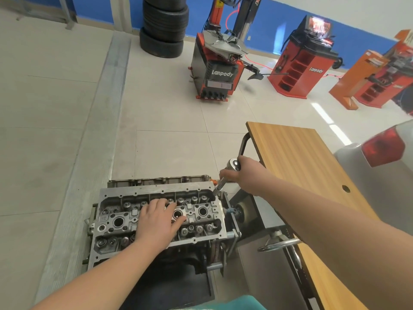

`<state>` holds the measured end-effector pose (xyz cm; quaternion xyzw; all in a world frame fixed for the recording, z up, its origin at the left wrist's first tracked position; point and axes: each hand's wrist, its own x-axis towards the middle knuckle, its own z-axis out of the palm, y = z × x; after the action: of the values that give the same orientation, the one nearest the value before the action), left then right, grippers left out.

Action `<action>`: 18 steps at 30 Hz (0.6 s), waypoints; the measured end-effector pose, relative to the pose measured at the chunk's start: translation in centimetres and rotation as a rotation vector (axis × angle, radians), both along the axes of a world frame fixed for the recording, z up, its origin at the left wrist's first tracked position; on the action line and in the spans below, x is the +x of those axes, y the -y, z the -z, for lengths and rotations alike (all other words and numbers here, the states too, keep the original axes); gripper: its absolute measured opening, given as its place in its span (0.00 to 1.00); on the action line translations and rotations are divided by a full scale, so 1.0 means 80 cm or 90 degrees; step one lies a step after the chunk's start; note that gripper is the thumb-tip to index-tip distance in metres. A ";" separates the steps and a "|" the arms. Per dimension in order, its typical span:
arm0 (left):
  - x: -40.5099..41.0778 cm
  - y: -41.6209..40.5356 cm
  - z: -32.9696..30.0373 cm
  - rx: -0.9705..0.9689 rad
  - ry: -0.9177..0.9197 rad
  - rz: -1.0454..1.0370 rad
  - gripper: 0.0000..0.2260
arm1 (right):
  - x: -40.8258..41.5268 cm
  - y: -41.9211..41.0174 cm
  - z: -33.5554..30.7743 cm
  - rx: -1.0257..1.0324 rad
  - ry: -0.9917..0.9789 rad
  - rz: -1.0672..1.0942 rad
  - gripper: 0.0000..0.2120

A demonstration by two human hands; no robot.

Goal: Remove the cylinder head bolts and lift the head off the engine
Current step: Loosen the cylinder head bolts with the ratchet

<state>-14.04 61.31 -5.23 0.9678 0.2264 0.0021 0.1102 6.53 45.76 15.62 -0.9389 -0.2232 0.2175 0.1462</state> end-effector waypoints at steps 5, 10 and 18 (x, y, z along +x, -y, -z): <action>0.000 -0.006 -0.002 -0.020 0.007 -0.003 0.35 | -0.012 0.010 0.007 0.002 0.005 0.057 0.27; -0.001 -0.007 -0.008 -0.028 0.005 -0.010 0.39 | -0.019 0.008 0.008 -0.007 0.044 0.052 0.27; -0.003 -0.004 -0.022 -0.070 -0.012 -0.017 0.39 | -0.044 0.017 0.010 0.022 0.040 0.047 0.26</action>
<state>-14.30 61.64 -3.48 0.9572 0.2398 -0.0180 0.1608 3.01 44.36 14.85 -0.9502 -0.1964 0.1785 0.1632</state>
